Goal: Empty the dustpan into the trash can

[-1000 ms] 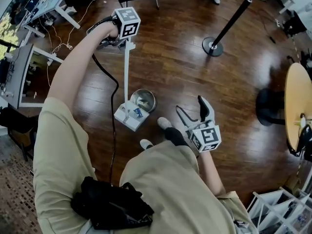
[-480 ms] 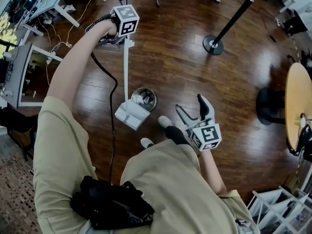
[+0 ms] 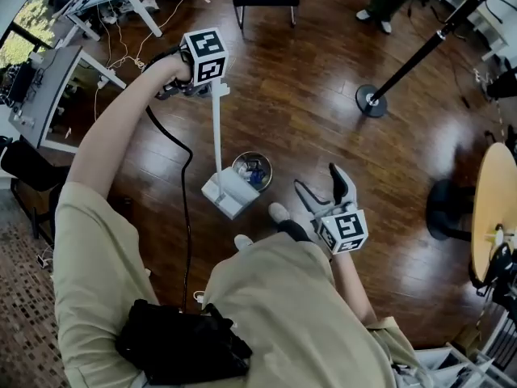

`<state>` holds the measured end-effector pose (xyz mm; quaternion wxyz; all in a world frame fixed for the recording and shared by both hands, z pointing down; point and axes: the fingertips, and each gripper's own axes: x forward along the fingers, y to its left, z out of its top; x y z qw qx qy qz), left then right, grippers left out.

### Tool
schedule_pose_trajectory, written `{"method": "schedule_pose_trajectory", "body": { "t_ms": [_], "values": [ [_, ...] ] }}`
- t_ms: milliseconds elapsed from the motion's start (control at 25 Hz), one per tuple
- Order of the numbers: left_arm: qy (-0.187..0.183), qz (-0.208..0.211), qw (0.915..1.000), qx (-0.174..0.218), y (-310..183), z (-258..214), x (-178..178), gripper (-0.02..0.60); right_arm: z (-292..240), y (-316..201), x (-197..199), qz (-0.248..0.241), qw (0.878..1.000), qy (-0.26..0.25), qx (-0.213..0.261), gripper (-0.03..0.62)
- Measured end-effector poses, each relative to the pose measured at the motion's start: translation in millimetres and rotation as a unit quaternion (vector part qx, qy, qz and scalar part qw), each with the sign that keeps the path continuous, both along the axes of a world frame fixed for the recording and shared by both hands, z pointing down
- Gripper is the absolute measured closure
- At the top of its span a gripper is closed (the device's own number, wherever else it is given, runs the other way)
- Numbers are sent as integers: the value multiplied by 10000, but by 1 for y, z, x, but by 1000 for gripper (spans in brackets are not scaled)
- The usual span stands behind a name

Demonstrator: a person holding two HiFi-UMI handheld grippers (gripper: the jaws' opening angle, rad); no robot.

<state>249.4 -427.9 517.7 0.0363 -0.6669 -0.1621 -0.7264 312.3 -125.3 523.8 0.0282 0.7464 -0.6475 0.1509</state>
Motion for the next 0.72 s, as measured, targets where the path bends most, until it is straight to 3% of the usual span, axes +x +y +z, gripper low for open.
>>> {"method": "schedule_pose_trajectory", "body": {
  "t_ms": [360, 600, 720],
  "values": [
    [166, -158, 9963, -829, 55, -31, -144, 581, -15, -44, -56, -834, 9963, 140, 162, 189],
    [483, -643, 9863, -1438, 105, -44, -196, 581, -18, -55, -77, -1271, 9915, 137, 224, 189],
    [521, -828, 9853, -1397, 112, -49, -223, 581, -18, -62, -96, -1511, 9882, 104, 237, 189]
  ]
}}
